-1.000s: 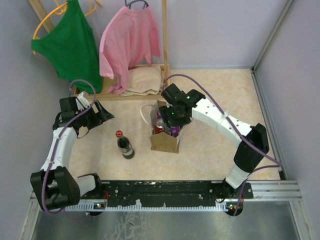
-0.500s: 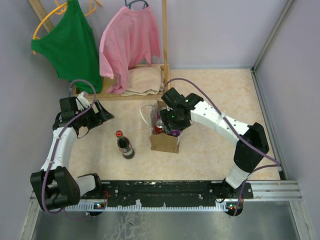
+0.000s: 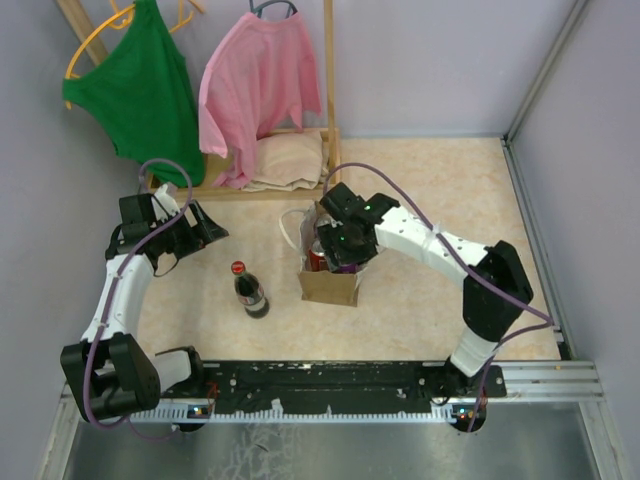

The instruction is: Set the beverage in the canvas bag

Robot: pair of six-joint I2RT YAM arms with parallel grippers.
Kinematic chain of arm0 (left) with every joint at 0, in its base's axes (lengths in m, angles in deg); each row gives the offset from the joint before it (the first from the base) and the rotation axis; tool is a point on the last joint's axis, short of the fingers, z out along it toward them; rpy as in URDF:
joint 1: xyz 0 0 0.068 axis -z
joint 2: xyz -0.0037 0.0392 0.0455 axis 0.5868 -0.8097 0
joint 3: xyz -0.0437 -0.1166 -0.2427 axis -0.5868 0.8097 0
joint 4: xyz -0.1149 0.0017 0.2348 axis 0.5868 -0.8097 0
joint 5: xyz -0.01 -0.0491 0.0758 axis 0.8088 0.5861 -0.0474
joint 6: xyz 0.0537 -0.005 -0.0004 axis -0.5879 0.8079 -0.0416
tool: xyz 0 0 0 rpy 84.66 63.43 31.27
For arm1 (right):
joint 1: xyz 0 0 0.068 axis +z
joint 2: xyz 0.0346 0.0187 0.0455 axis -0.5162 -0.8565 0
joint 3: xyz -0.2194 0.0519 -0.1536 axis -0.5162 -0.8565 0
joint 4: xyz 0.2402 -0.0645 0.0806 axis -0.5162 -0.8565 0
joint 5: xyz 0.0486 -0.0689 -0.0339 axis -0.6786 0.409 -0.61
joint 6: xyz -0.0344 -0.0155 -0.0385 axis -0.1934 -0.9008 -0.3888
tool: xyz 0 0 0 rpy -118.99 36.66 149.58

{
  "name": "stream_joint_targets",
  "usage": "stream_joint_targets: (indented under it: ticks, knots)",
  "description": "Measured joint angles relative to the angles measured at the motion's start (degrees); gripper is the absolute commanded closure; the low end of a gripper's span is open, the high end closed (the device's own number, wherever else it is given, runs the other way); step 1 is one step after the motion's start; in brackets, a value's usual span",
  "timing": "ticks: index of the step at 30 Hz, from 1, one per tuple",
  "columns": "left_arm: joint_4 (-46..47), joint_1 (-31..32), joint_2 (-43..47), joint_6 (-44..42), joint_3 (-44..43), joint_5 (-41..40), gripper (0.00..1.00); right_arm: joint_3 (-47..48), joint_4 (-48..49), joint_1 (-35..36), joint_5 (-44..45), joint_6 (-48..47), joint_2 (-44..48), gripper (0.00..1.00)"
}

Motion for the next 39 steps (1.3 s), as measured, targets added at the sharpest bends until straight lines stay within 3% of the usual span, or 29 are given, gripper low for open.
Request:
stream_joint_targets:
  ticks: [12, 16, 19, 26, 28, 39]
  knots:
    - [0.0, 0.0, 0.0, -0.5, 0.0, 0.0, 0.11, -3.0, 3.4, 1.1, 0.4, 0.6, -3.4, 1.0]
    - [0.0, 0.0, 0.0, -0.6, 0.0, 0.0, 0.11, -3.4, 3.7, 1.1, 0.5, 0.8, -3.1, 0.62]
    - [0.0, 0.0, 0.0, -0.7, 0.0, 0.0, 0.11, -3.3, 3.8, 1.1, 0.6, 0.8, -3.0, 0.43]
    - [0.0, 0.0, 0.0, -0.9, 0.0, 0.0, 0.11, -1.7, 2.3, 1.1, 1.8, 0.2, -3.0, 0.22]
    - [0.0, 0.0, 0.0, -0.9, 0.0, 0.0, 0.11, -0.7, 1.7, 1.1, 2.1, 0.1, -2.6, 0.03]
    - [0.0, 0.0, 0.0, -1.4, 0.0, 0.1, 0.11, 1.9, -0.4, 1.2, 2.5, -0.4, 0.3, 0.01]
